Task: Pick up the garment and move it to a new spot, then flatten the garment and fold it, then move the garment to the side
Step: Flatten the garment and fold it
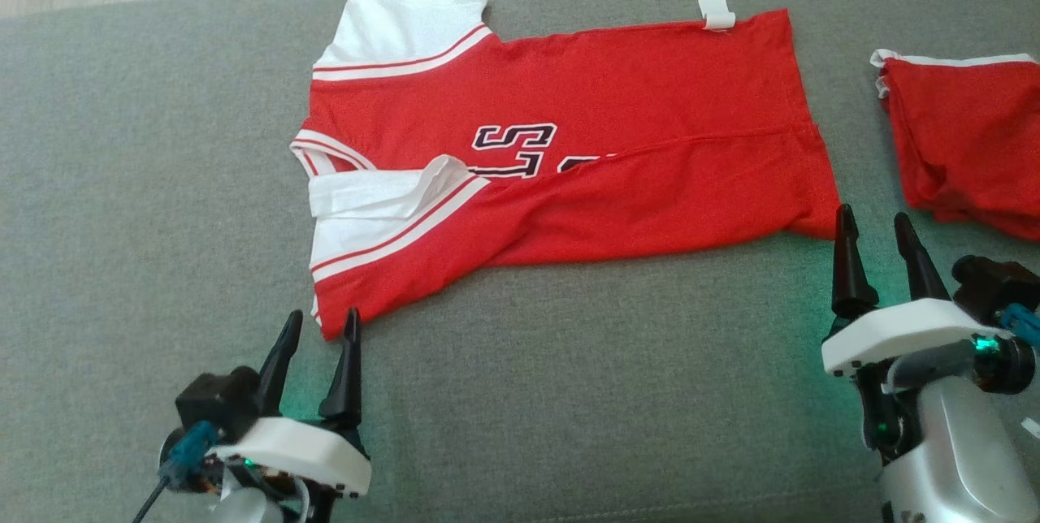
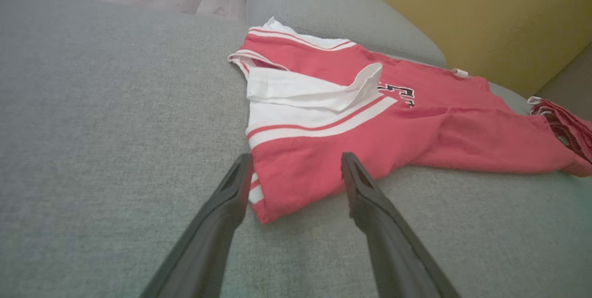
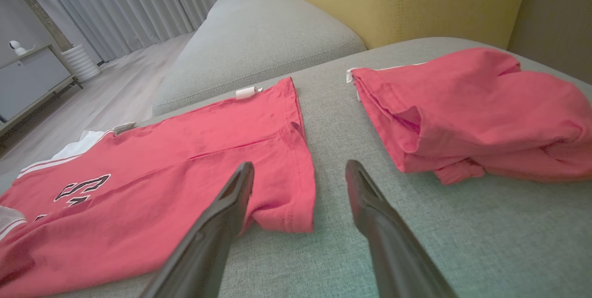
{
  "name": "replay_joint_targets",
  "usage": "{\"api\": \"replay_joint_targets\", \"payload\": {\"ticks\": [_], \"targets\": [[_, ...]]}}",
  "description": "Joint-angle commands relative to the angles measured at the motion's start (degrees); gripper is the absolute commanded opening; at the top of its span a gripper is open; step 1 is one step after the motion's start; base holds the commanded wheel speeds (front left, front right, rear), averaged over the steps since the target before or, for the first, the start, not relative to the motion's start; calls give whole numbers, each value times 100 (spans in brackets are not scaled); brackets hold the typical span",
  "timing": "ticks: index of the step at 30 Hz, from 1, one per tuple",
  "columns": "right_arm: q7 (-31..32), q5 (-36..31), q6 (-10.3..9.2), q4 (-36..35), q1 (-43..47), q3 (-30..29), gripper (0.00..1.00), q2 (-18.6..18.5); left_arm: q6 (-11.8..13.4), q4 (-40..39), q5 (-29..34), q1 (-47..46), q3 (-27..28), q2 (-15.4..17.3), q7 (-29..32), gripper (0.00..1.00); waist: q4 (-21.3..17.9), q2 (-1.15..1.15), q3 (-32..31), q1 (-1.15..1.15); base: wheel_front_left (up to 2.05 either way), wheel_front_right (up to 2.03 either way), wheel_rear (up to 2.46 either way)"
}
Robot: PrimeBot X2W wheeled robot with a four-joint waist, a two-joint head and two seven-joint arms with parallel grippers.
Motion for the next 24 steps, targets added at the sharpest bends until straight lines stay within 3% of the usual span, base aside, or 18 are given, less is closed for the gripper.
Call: {"api": "replay_joint_targets", "payload": {"ticks": [1,16,17,18,19,21,24], "targets": [[52,-3,37,-279,-28,132,100,-18,52,-71,-76,-164,238,65,32,100,-17,0,28,1,0,0,0],[387,8,37,-338,-359,159,100,-18,-125,879,-326,-771,257,-60,224,100,-144,0,489,1,0,0,0],[404,-6,37,-274,-408,139,100,-18,-151,928,-347,-808,237,-83,259,89,-137,0,517,1,0,0,0],[408,-24,37,-209,-458,116,100,-18,-174,965,-358,-846,221,-103,271,53,-126,0,542,1,0,0,0],[423,-15,37,-130,-507,94,100,-18,-187,996,-358,-881,209,-119,261,39,-113,0,563,1,0,0,0],[466,12,37,71,-604,81,100,-18,-212,1065,-351,-930,183,-148,226,1,-85,0,595,1,0,0,0],[552,43,37,426,-753,97,100,-18,-234,1145,-330,-998,160,-179,139,0,-33,0,627,1,0,0,0]]}}
